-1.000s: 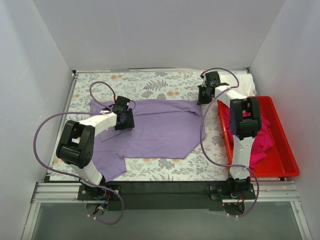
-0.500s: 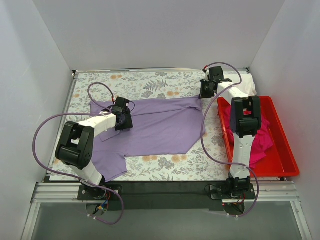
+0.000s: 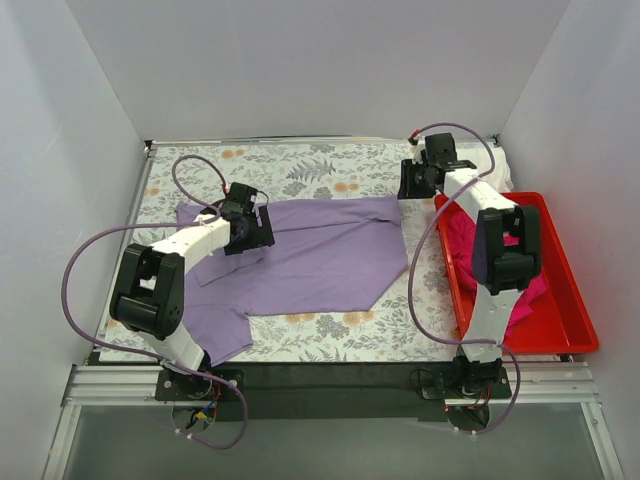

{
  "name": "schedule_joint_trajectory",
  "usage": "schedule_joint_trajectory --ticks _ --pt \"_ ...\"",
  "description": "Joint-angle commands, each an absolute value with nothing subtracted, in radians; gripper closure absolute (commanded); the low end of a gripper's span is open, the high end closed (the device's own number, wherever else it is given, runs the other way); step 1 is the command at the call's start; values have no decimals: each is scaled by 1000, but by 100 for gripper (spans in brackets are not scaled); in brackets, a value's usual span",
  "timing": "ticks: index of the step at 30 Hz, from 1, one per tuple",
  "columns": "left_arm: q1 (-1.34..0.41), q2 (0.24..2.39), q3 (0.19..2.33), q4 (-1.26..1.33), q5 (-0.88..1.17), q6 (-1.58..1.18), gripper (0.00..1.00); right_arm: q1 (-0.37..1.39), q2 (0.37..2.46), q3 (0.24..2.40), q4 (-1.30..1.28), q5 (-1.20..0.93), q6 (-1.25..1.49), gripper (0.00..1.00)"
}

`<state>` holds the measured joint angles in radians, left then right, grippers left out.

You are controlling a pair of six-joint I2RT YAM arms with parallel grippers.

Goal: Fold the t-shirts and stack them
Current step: Fold the tshirt

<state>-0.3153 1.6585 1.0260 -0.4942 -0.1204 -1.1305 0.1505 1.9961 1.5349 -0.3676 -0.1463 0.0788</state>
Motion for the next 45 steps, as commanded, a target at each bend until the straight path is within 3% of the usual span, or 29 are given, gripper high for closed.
schedule_joint_trajectory --ticks 1,15,19,30,35,39,45 --pt "-305 1598 1098 -505 -182 -1157 28 195 1860 1433 -374 -166 101 62" --pt "-278 1657 1080 -479 -245 -1144 31 270 1563 1014 -502 -94 271 60" --pt "-278 1620 1057 -472 -224 -1143 31 276 1500 925 -495 -139 331 54" --pt "-276 1437 940 -489 -172 -1150 30 310 1465 744 -318 -248 511 54" --pt "-278 1373 891 -491 -141 -1164 30 321 1488 724 -255 -273 560 58" --pt "-278 1353 884 -500 -141 -1167 30 342 1497 793 -255 -270 578 70" --pt "-278 1347 891 -506 -114 -1158 30 388 1569 969 -298 -296 611 70"
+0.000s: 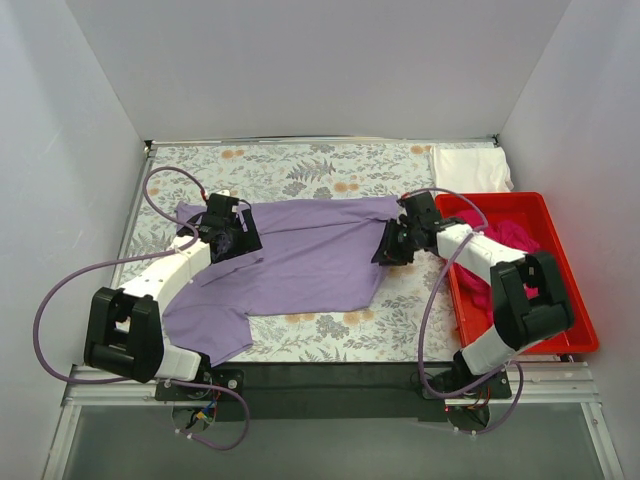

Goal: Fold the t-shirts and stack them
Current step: Fold the tshirt

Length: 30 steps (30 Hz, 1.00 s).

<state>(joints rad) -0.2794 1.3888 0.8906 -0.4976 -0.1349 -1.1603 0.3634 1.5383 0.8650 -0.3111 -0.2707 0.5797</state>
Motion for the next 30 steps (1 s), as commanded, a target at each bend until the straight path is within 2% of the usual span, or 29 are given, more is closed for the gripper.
schedule_joint_trajectory --ticks 1,6,11,15,19,23,30 --pt "-278 1347 893 -508 -110 -1160 30 399 1601 995 -299 -302 611 69" --pt "-278 1345 885 -505 -83 -1169 30 477 1727 1182 -299 -347 543 61" --pt "-278 1338 871 -505 -66 -1169 30 488 1738 1207 -316 -318 496 60" --pt "-278 1324 865 -492 -37 -1155 30 463 1613 1096 -363 -206 471 59" --pt "-290 1312 865 -468 46 -1121 30 436 1501 896 -377 -166 502 57" --pt "-322 1307 871 -454 71 -1112 30 423 1425 790 -376 -123 569 54" --pt "-341 1301 848 -436 81 -1097 30 422 1407 733 -344 -95 640 58"
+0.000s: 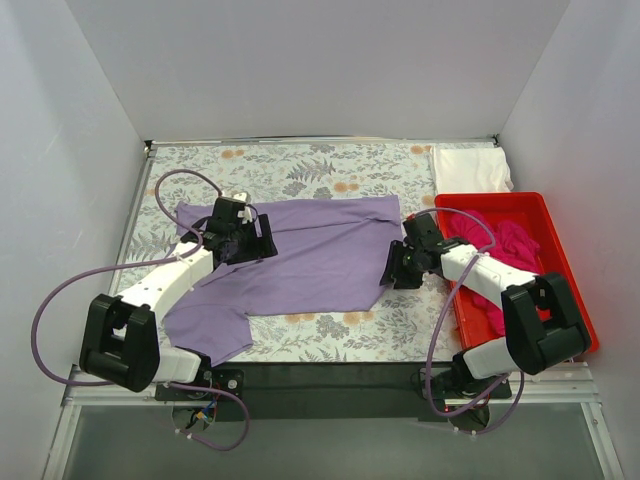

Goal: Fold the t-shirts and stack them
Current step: Fold the tshirt

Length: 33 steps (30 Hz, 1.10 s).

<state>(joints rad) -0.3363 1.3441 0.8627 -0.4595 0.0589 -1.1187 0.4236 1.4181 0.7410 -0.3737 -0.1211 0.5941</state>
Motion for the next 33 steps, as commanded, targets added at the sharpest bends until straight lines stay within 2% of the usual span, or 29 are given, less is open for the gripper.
schedule_joint_trajectory --ticks 1,9,11,12,14,15,16,23,29,32,33 --pt "-342 1301 838 -436 81 -1094 30 422 1414 730 -338 -101 641 58" --pt "-342 1289 807 -431 44 -1077 30 425 1486 735 -275 -141 667 68" --pt "-344 1289 799 -426 46 -1077 30 425 1494 759 -275 -143 658 75" --pt "-344 1290 793 -423 41 -1078 30 425 1499 770 -279 -143 652 82" --pt "-344 1292 790 -426 41 -1080 30 428 1503 814 -302 -140 646 90" --pt "-344 1292 788 -425 40 -1081 30 433 1508 836 -316 -130 643 98" --pt "-344 1292 788 -425 41 -1081 30 437 1514 856 -339 -127 632 99" --pt "-342 1310 801 -442 35 -1081 30 468 1660 1063 -445 -121 585 99" --pt "-344 1308 813 -457 40 -1078 30 497 1808 1210 -502 -130 543 84" --pt "-344 1307 810 -462 46 -1080 30 503 1856 1279 -511 -143 531 75" --pt "-344 1310 811 -460 49 -1081 30 505 1876 1296 -517 -144 520 69"
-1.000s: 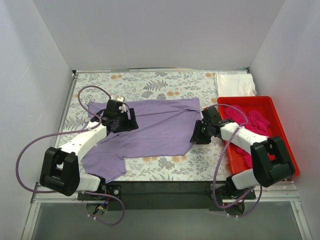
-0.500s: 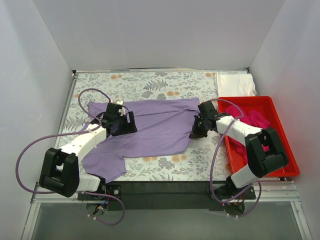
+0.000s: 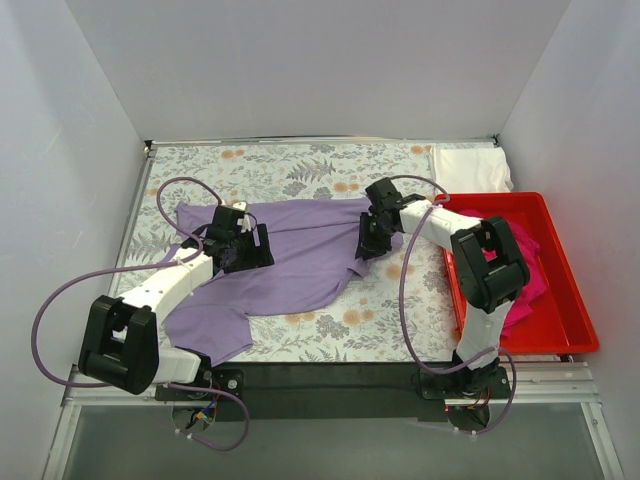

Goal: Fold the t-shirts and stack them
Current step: Fold the tshirt

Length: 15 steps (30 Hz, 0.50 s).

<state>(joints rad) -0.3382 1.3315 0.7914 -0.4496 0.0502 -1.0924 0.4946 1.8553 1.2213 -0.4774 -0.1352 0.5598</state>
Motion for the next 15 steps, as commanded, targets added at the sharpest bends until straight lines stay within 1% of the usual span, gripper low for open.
schedule_joint_trajectory --ticks 1,4,8,13,15 --pt "-344 1310 811 -460 52 -1083 30 508 1885 1328 -520 -144 512 68" --pt "-344 1312 811 -460 60 -1091 30 509 1914 1364 -522 -156 486 59" --pt "-344 1313 815 -459 64 -1097 30 509 1928 1388 -522 -183 442 58" --pt "-344 1305 825 -460 71 -1106 30 508 1835 1364 -522 -161 400 58" --pt "-344 1304 828 -459 72 -1109 30 508 1781 1320 -520 -131 385 58"
